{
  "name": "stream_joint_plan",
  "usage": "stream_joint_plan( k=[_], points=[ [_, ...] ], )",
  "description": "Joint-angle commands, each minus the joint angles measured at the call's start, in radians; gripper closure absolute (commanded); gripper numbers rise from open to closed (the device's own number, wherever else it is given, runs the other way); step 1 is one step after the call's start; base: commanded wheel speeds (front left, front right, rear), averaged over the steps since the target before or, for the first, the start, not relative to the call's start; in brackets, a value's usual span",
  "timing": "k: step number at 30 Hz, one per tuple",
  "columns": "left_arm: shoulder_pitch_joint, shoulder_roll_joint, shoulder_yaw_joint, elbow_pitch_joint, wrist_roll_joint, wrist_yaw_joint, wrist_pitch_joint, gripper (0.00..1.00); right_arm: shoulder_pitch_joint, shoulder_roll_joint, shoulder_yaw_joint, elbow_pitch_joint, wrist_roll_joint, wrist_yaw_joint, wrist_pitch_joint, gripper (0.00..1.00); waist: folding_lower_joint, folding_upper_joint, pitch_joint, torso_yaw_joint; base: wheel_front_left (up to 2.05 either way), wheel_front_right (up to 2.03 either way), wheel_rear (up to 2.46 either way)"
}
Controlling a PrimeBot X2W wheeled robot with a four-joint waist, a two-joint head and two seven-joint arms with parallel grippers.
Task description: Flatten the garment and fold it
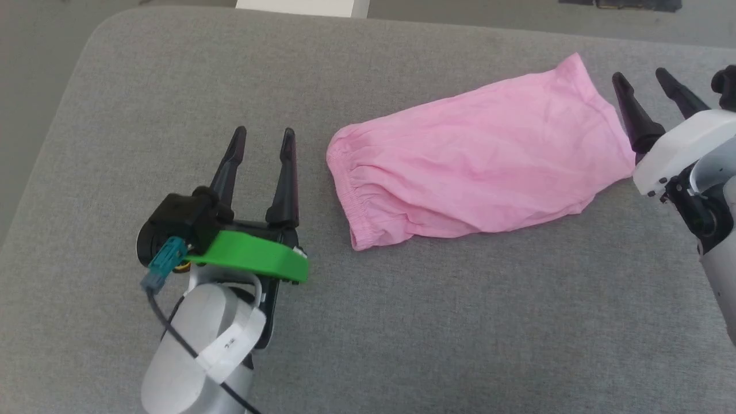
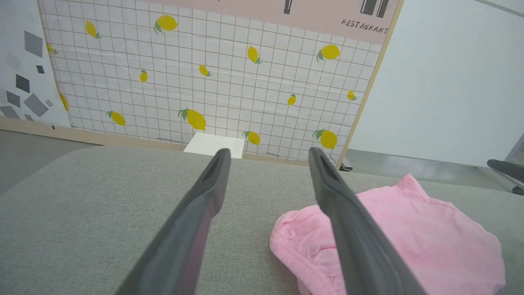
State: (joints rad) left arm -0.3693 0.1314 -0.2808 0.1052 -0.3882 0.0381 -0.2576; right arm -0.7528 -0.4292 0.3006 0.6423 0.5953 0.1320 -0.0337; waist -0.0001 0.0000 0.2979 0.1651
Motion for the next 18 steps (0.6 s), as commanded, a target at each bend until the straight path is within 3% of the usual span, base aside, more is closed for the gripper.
stream_joint_plan(
  k=[1,5,8,18],
  points=[
    [0.022,-0.017,0.026,-0.007,0.027,-0.033,-0.004,0.0,0.015,0.015,-0.02,0.011,0.004,-0.001,0.01,0.0,0.0001,0.0,-0.007,-0.005,0.0,0.0,0.0],
    [0.053,-0.049,0.094,-0.012,0.09,-0.106,-0.004,0.0,0.006,0.05,-0.082,0.064,0.001,-0.001,0.06,0.0,0.0001,0.0,-0.001,-0.004,0.0,0.0,0.0],
    [0.069,-0.064,0.13,-0.019,0.129,-0.133,-0.004,0.0,-0.024,0.078,-0.135,0.121,-0.006,-0.001,0.112,0.0,0.0001,0.0,0.013,0.001,0.0,0.0,0.0],
    [0.094,-0.081,0.18,-0.045,0.165,-0.16,-0.004,0.0,-0.191,0.13,-0.246,0.388,-0.168,-0.001,0.365,0.0,0.0001,0.0,0.057,0.036,0.0,0.0,0.0]
  ],
)
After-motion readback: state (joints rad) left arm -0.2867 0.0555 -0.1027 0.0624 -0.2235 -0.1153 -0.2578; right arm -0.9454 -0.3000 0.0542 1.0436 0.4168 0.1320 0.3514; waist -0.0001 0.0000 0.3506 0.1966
